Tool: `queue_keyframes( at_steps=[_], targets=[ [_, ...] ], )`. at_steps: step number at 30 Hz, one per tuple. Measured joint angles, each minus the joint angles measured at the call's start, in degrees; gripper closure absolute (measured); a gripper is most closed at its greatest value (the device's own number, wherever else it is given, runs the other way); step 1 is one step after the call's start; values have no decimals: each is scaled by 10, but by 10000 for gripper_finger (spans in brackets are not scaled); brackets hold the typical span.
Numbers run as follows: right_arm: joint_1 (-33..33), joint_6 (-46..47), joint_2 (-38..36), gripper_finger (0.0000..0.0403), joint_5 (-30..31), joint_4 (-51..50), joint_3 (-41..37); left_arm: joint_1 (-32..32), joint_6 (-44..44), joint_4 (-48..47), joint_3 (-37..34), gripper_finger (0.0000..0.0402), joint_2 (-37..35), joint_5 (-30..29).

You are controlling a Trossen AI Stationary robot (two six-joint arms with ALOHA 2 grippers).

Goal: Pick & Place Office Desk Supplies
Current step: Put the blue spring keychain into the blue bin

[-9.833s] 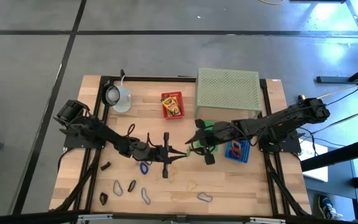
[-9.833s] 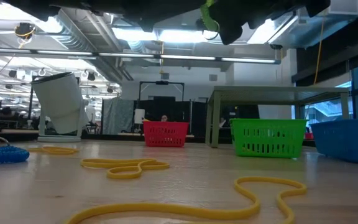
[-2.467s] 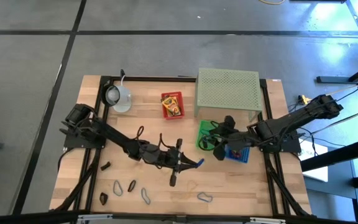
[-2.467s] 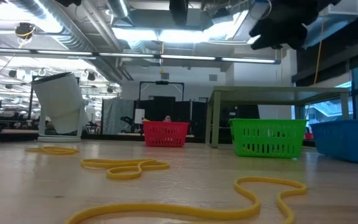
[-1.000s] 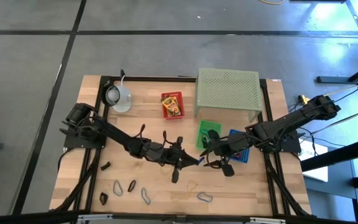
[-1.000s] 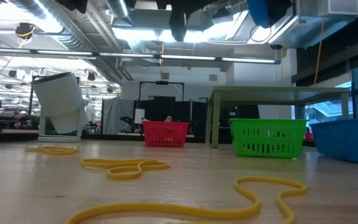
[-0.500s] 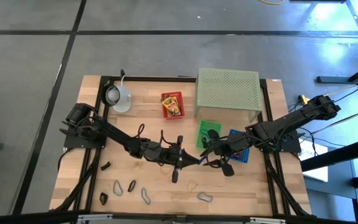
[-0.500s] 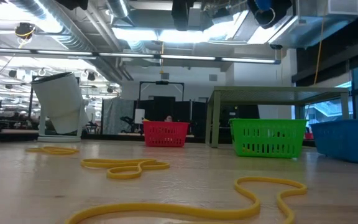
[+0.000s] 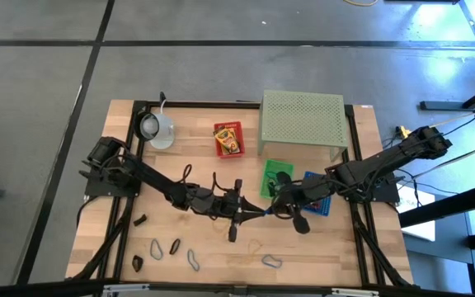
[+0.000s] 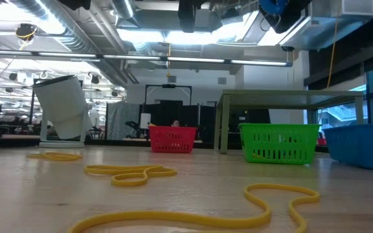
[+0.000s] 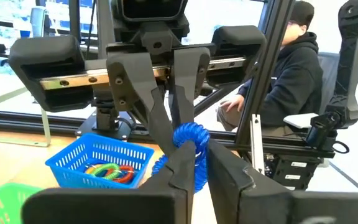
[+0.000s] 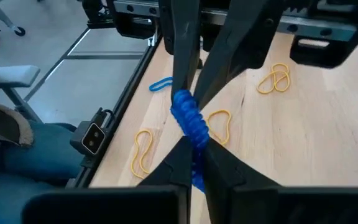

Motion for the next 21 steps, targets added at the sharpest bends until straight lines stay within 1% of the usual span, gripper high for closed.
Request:
queue_keyframes(
  at_steps=[3, 7, 11, 14, 16, 21],
  targets=[
    [0, 26, 0, 380, 13, -7, 0, -3, -1, -3, 0, 343, 0, -1],
    [-7, 56, -14, 390, 17, -44, 0, -6, -10, -19, 0, 296, 0, -8],
    [-17, 88, -44, 387, 19, -112, 0, -6, -12, -47, 0, 254, 0, -34],
    [-18, 121, -73, 382, 48, -196, 0, -5, -19, -64, 0, 235, 0, -41],
    [-17, 152, -90, 380, 75, -273, 0, -5, -26, -71, -1, 229, 0, -41],
    [-2, 278, -113, 379, 156, -474, 0, -6, -27, -77, -1, 227, 0, -41]
  ],
)
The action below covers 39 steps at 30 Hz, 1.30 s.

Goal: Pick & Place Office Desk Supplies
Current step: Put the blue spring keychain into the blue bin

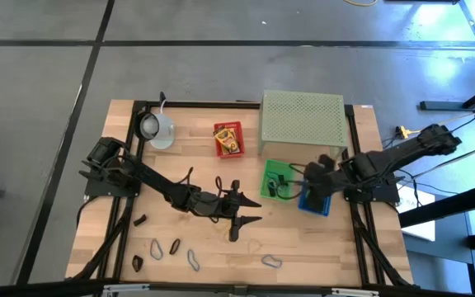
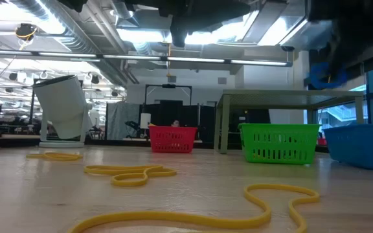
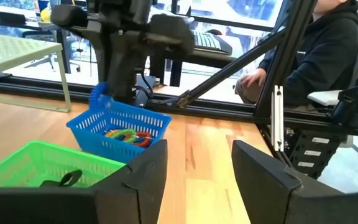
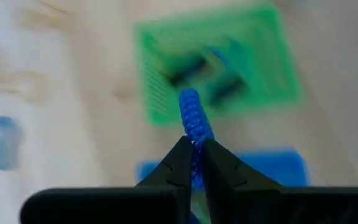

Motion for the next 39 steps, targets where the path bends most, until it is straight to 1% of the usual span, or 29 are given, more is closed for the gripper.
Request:
queue_keyframes(
  at_steps=[2, 4, 8, 12, 18, 25, 28, 30, 35, 39],
  targets=[
    [9, 59, 0, 379, 18, -62, -1, 0, 0, -1, 0, 228, 0, 0],
    [16, 114, 1, 378, 23, -96, -12, 0, 0, -1, 0, 230, 0, 0],
    [28, 174, 2, 378, 17, -90, -51, 0, -1, -1, 0, 229, 0, 0],
    [37, 222, 3, 378, 0, -84, -97, 0, -24, -4, 0, 225, 0, 0],
    [47, 251, 3, 377, -10, -64, -137, -1, -36, -32, 0, 225, 0, 0],
    [51, 250, 3, 374, -10, -46, -140, -3, -89, -84, 0, 225, 0, 1],
    [51, 242, 3, 360, -10, -37, -140, -4, -118, -136, 0, 225, 0, 2],
    [51, 240, 3, 343, -8, -35, -140, -5, -148, -189, 0, 225, -9, 10],
    [51, 240, 3, 288, 6, -34, -140, -7, -260, -374, 0, 225, -61, 66],
    [51, 240, 3, 243, 7, -29, -140, -30, -361, -513, 0, 228, -99, 111]
  ],
)
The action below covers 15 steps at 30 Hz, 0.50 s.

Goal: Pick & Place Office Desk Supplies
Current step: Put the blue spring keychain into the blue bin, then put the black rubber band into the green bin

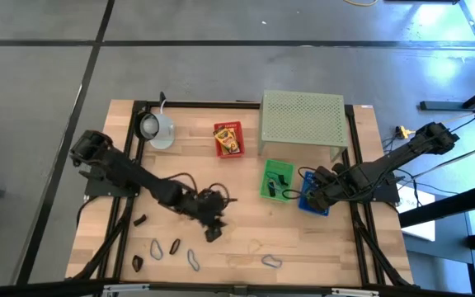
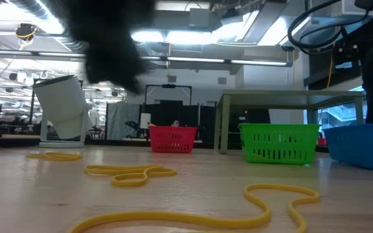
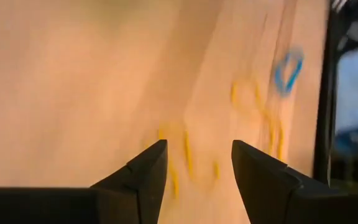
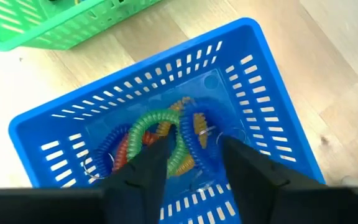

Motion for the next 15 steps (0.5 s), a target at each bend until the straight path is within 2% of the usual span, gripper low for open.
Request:
queue_keyframes(
  at_steps=[6, 10, 15],
  targets=[
    [0, 0, 0, 194, 0, 3, 0, -86, -210, -138, 0, 232, -14, 40],
    [0, 0, 0, 180, 15, 4, 0, -145, -337, -202, 0, 232, -11, 30],
    [0, 0, 0, 177, 20, 14, 0, -196, -454, -254, 0, 232, -11, 6]
  ],
)
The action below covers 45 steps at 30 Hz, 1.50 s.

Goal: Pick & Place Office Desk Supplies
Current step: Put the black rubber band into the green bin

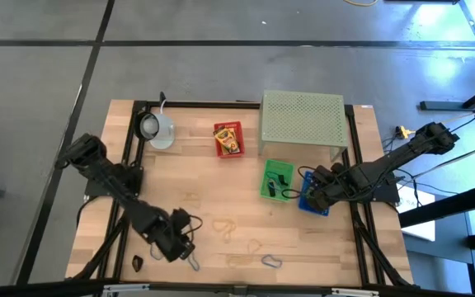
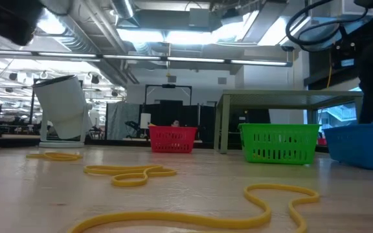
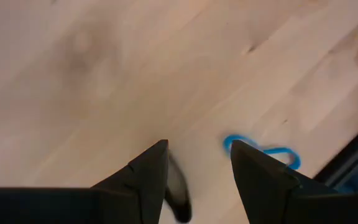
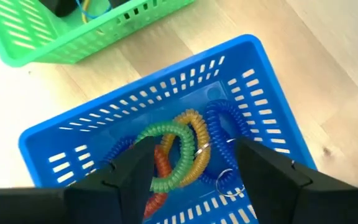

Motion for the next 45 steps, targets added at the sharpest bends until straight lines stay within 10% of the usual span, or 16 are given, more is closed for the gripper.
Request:
queue_keyframes(
  at_steps=[24, 37, 45],
  targets=[
    [0, -1, 0, 183, 91, 45, 0, -52, -64, -16, 3, 236, 95, -9],
    [0, -8, 0, 212, 156, 91, 0, -53, 0, -18, 2, 393, 97, -24],
    [0, -107, 0, 225, 176, 208, 0, -47, 88, 10, -2, 396, 74, -228]
  ],
)
